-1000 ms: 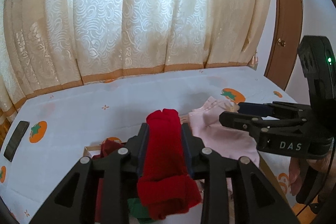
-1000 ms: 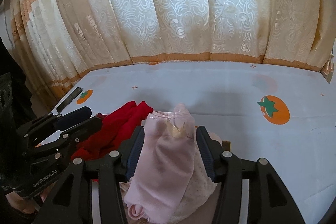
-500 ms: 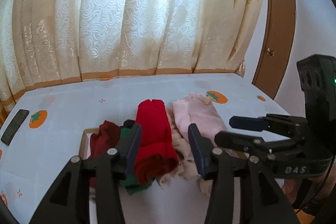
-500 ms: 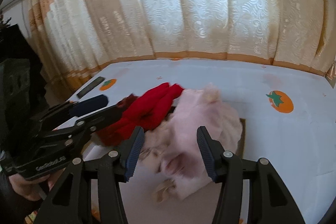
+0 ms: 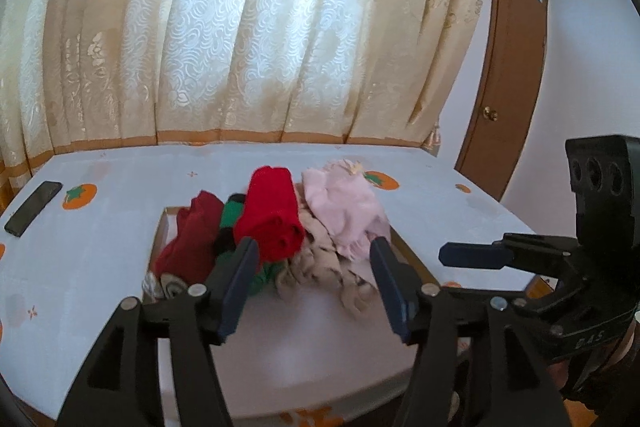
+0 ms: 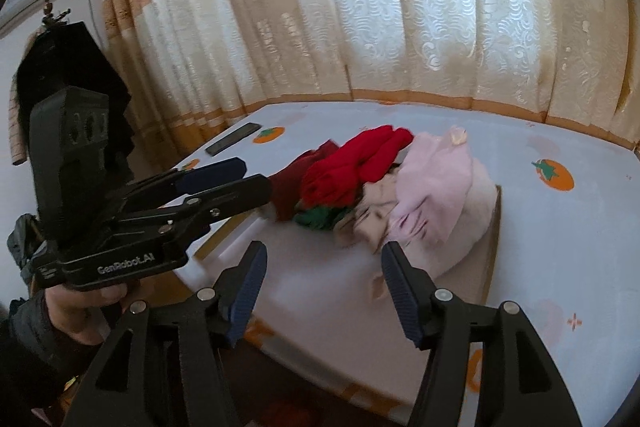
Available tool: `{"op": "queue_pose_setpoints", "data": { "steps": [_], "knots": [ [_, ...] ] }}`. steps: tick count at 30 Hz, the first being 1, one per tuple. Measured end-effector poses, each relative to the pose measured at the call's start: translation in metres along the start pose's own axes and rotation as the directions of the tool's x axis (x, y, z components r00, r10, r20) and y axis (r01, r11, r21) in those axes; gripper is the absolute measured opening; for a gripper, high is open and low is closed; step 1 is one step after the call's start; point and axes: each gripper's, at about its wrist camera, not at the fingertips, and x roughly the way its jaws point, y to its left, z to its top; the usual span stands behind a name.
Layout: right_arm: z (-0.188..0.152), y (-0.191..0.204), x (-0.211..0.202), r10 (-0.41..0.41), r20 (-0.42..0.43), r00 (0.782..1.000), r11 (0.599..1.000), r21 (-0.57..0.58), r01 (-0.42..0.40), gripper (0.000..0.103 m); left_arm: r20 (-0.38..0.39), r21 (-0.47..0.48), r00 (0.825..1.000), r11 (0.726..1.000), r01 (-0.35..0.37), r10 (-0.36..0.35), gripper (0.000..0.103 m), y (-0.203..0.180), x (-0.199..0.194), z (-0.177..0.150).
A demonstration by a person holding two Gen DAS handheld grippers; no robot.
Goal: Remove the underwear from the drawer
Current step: 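Lower both open tools down into the open drawer of clothes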
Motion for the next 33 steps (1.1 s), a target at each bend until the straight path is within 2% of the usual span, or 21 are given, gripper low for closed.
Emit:
{"op": "queue_pose_setpoints", "data": {
  "steps": [14,24,33],
  "knots": [
    [-0.045,0.036,-0.042,0.064,-0.017,0.998,0.998,-0.027,-0.064,0.063,0.016,0.028,0.999,0.999,0.029,-0.029,0.062,-0.021,-0.04,-0.031],
    [-0.086,0.045,-0.065,0.066,-0.028,0.997,0.998,-0.019,-0.067,0.063,-0.029,0.021,0.999,1.0,0.018,-0.017,0.064,-0.023,-0.053,-0.072],
    [-0.12,0.032,-0.059,0.059,-0.058,0.997,0.997,0.045,-0.056,0.063,-0.092,0.003,0.996,1.0,0.003,-0.003,0.064,-0.023,-0.052,-0.113]
  ]
}}
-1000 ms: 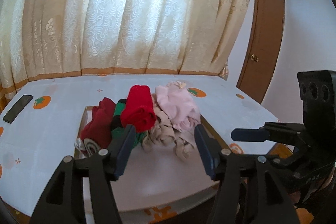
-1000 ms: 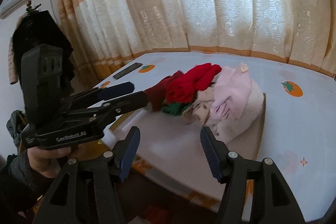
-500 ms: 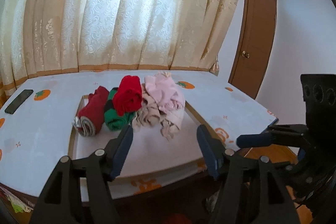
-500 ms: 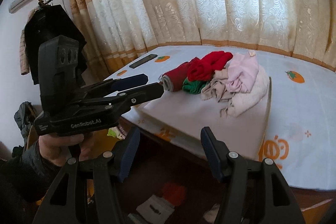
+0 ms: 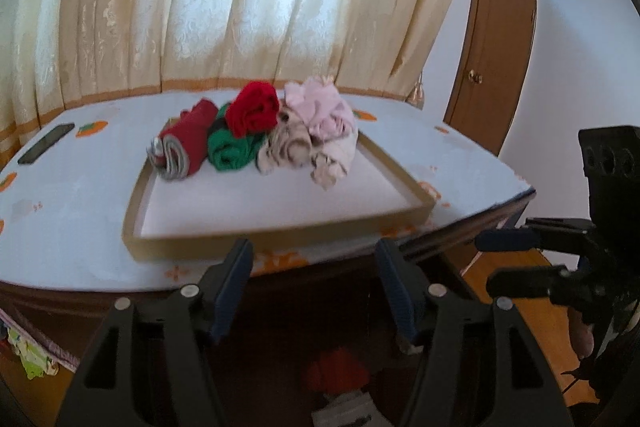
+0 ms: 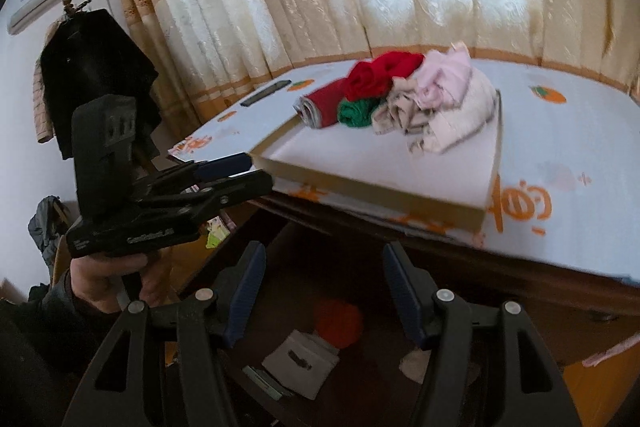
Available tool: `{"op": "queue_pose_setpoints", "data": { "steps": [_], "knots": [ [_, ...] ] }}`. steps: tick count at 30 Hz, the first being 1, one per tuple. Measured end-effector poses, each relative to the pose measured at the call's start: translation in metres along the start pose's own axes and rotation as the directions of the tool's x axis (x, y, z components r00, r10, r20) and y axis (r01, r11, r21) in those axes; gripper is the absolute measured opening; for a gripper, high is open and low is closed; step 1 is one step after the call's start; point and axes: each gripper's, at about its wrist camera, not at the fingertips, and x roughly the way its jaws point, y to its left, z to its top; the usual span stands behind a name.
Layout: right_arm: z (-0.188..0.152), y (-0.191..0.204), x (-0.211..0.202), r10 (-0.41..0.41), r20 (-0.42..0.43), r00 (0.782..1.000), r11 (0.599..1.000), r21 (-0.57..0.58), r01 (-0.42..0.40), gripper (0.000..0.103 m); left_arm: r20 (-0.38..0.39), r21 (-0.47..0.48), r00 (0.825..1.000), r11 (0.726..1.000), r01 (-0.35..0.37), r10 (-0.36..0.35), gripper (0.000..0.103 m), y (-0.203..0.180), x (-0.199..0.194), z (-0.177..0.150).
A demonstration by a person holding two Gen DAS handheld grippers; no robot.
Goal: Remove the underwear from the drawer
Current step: 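Lower both open tools down into the open drawer of clothes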
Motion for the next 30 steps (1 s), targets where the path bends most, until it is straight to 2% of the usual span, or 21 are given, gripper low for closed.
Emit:
{"op": "queue_pose_setpoints", "data": {
  "steps": [6,9,12,15,21,26,30],
  "knots": [
    [-0.025,-0.017,0.011,-0.031,-0.047,0.998,0.998,0.051,0.033,0.063,-0.089,0.0,0.996,1.0,0.009,-0.008,0.064,-0.001,0.016,-0.027],
    [-0.039,-0.025,0.017,-0.041,-0.077,0.996,0.996,0.073,0.047,0.064,-0.162,0.013,0.987,1.0,0.002,0.0,0.064,-0.002,0.028,-0.041],
    [-0.053,-0.034,0.023,-0.051,-0.105,0.993,0.993,0.099,0.062,0.064,-0.243,0.023,0.97,1.0,0.004,0.002,0.064,-0.002,0.04,-0.055],
    [-0.062,-0.04,0.026,-0.075,-0.119,0.99,0.99,0.109,0.088,0.064,-0.327,0.019,0.945,1.0,0.013,-0.006,0.064,-0.001,0.053,-0.067],
    [-0.073,-0.045,0.037,-0.076,-0.148,0.986,0.988,0.12,0.094,0.064,-0.424,0.006,0.905,0.999,0.042,-0.035,0.064,-0.006,0.065,-0.084],
    [-0.083,-0.047,0.048,-0.081,-0.18,0.98,0.989,0.111,0.102,0.064,-0.513,-0.029,0.854,0.996,0.085,-0.088,0.064,-0.011,0.077,-0.099],
    [-0.09,-0.054,0.05,-0.084,-0.186,0.979,0.985,0.131,0.11,0.064,-0.581,-0.073,0.803,0.991,0.113,-0.135,0.064,-0.013,0.088,-0.109]
  ]
}}
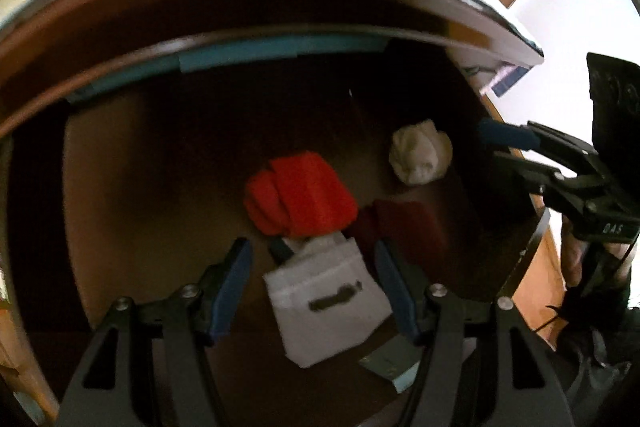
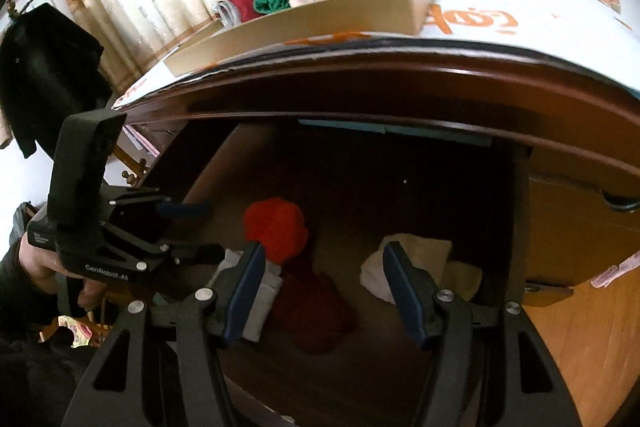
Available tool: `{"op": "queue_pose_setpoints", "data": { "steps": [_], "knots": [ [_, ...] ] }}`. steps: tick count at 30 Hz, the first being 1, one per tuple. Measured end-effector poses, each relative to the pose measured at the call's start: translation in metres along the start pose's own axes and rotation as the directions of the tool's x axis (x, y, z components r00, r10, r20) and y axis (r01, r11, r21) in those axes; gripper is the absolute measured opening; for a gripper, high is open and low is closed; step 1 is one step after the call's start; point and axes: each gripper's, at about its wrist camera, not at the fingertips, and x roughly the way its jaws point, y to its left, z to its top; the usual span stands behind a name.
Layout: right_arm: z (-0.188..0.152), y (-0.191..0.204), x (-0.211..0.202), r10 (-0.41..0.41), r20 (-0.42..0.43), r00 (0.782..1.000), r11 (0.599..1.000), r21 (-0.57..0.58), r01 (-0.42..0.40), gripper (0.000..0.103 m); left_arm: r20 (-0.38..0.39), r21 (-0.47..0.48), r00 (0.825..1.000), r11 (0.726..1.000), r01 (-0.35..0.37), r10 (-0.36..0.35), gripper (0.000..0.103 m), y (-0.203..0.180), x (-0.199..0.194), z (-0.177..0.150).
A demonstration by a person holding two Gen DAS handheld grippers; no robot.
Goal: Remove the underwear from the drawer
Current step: 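Lower both open tools down into the open drawer of clothes, then grasp the grey underwear in the drawer with the left tool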
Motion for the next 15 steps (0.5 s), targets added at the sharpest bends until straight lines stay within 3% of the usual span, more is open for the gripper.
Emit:
{"op": "queue_pose_setpoints", "data": {
  "steps": [15],
  "knots": [
    [-0.007,-0.006,0.003,0.009,0.001,1.0,1.0,0.014,-0.009,0.064,-0.189,-0.038,0.981,0.999,0.033,-0.04,0.064,0.002,0.027,0.003]
  ]
}}
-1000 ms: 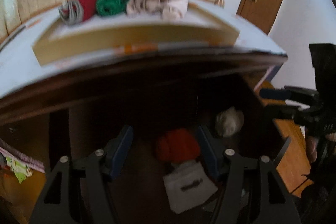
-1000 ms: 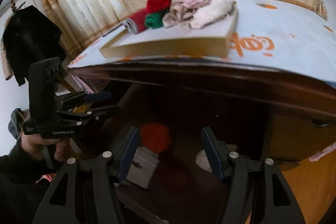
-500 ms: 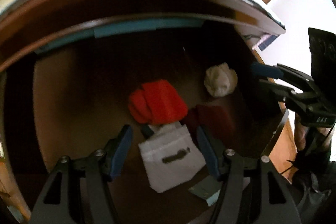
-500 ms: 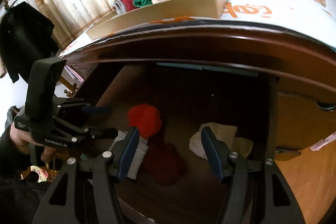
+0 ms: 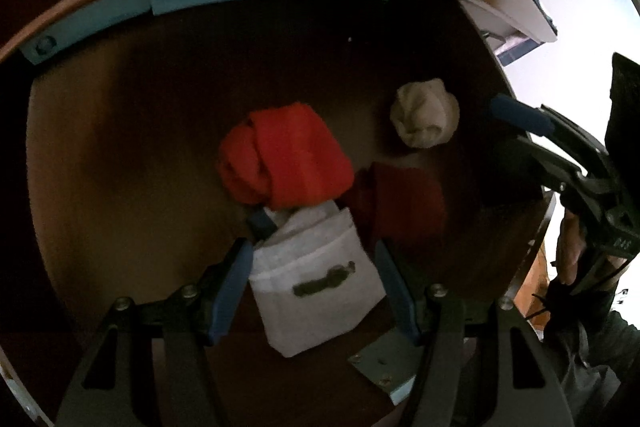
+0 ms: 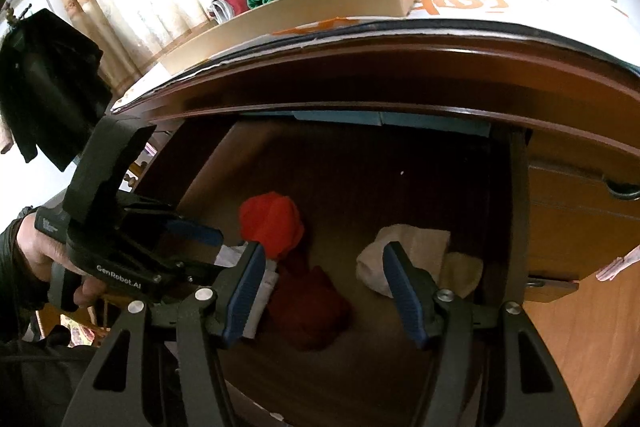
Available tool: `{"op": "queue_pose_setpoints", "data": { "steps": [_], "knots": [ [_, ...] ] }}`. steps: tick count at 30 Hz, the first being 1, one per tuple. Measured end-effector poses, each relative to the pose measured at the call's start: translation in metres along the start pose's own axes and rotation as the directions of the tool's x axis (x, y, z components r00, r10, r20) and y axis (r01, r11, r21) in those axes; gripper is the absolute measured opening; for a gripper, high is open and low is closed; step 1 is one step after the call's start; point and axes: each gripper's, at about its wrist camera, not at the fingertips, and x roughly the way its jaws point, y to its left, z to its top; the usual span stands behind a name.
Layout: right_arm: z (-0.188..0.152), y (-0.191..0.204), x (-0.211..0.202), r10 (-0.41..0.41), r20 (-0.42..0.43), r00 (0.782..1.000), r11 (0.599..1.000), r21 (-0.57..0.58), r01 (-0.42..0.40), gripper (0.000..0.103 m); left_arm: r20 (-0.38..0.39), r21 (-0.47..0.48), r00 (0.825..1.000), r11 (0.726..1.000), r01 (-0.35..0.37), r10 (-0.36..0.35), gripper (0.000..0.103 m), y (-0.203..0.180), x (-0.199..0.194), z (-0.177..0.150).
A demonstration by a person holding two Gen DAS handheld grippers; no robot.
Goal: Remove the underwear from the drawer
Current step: 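Grasp the grey underwear in the drawer with the left tool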
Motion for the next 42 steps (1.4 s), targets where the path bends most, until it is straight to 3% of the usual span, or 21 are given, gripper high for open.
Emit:
{"op": "queue_pose_setpoints", "data": {
  "steps": [11,21,23,25,33,37,39,42],
  "knots": [
    [0.001,0.002,0.009,0.009,-0.017,1.0,1.0,0.0,-0.009,0.064,-0.119,-0.034,0.993,0.999,0.003,-0.007,0.065,0.006,0.015,0.009],
    [0.0,0.003,0.016,0.006,-0.038,0.999,1.0,-0.005,-0.006,0.064,-0.157,0.005,0.986,0.998,-0.056,0.056,0.067,-0.005,0.025,0.015],
    [0.0,0.003,0.016,0.006,-0.039,0.999,1.0,-0.006,-0.007,0.064,-0.154,0.012,0.986,0.998,-0.067,0.068,0.064,-0.006,0.026,0.016],
    [0.0,0.004,0.017,0.004,-0.041,0.999,1.0,-0.006,-0.004,0.064,-0.155,0.031,0.985,0.997,-0.073,0.077,0.051,-0.008,0.028,0.016],
    [-0.002,0.008,0.03,-0.009,-0.102,0.995,1.0,-0.023,0.006,0.064,-0.091,0.084,0.994,0.995,-0.053,0.06,0.02,-0.012,0.019,0.009],
    [-0.003,0.012,0.037,-0.015,-0.143,0.99,0.999,-0.04,0.01,0.064,-0.024,0.064,0.999,0.997,-0.033,0.034,0.019,-0.004,0.004,0.001],
    [-0.003,0.017,0.041,-0.011,-0.168,0.986,0.998,-0.055,0.001,0.064,0.009,0.05,1.0,0.998,-0.024,0.024,0.019,0.007,-0.013,-0.023],
    [-0.005,0.021,0.049,-0.004,-0.203,0.979,0.997,-0.07,-0.011,0.064,0.072,0.041,0.997,0.999,-0.036,0.033,0.019,0.016,-0.028,-0.032]
  ]
}}
